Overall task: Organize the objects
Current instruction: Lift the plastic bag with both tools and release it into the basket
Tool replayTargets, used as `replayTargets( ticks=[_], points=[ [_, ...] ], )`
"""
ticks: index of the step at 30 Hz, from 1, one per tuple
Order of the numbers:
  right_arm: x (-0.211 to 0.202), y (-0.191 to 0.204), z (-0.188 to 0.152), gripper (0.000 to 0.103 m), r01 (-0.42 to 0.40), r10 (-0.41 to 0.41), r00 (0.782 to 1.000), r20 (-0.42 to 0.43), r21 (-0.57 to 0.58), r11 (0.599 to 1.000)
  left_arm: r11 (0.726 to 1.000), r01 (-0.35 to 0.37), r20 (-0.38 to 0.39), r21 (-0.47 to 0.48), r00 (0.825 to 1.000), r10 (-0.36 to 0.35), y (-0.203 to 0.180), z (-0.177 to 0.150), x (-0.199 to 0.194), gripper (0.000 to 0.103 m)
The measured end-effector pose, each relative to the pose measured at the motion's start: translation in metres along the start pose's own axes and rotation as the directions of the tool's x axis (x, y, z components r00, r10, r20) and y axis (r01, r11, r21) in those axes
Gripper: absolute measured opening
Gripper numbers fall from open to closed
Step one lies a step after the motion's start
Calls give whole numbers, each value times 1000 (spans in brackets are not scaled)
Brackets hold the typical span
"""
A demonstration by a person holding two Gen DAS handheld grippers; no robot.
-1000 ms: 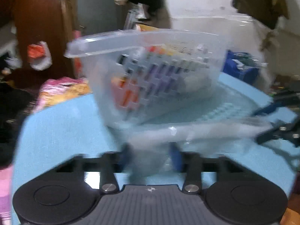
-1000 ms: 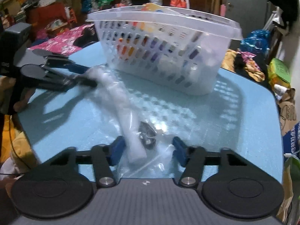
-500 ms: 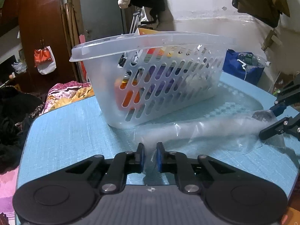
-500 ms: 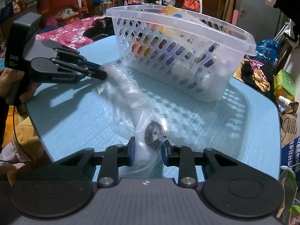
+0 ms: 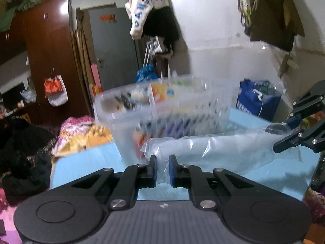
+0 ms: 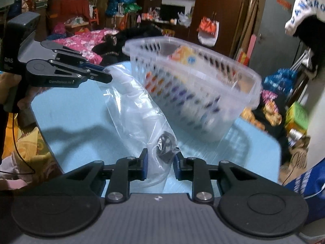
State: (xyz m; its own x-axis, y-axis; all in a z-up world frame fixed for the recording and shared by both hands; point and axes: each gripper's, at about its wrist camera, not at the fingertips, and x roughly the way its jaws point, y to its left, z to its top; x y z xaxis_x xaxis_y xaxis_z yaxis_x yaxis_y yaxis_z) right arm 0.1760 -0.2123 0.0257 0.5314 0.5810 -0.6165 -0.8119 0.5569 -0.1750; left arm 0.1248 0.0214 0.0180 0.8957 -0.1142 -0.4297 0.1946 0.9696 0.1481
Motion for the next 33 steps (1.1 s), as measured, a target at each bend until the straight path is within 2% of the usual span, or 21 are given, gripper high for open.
replayTargets(
  ticks=[6,9,12,19,27,29,31,32,33],
  points=[
    [-20,-16,52,26,89,-85,993,87,-42,995,999,-35,87,14,996,34,5,55,-25,14],
    [-6,-38,85,25,128,-125,987,99,-28,991,998,-57,71,-5,996,57,16,87,-11,15],
    [26,-59,111,25,161,-159,984,75,-22,987,997,-72,39,-32,997,73,27,108,16,15],
    [82,-88,126,24,190,-189,982,21,-18,982,992,-104,-47,-79,994,100,51,117,83,15],
    [86,-97,120,25,195,-195,981,22,-1,981,987,-114,-65,-109,992,107,60,113,102,15],
    [89,-95,118,31,211,-211,977,19,-1,978,986,-126,-78,-113,990,118,62,111,107,17],
    [88,-92,116,56,238,-238,971,22,-8,971,987,-144,-77,-72,987,138,57,106,109,26],
    [86,-89,114,61,253,-252,967,22,-8,968,987,-153,-70,-39,986,150,53,105,109,31],
    [82,-88,112,68,261,-261,965,31,-4,965,985,-174,-56,-10,983,173,49,103,107,42]
  ],
)
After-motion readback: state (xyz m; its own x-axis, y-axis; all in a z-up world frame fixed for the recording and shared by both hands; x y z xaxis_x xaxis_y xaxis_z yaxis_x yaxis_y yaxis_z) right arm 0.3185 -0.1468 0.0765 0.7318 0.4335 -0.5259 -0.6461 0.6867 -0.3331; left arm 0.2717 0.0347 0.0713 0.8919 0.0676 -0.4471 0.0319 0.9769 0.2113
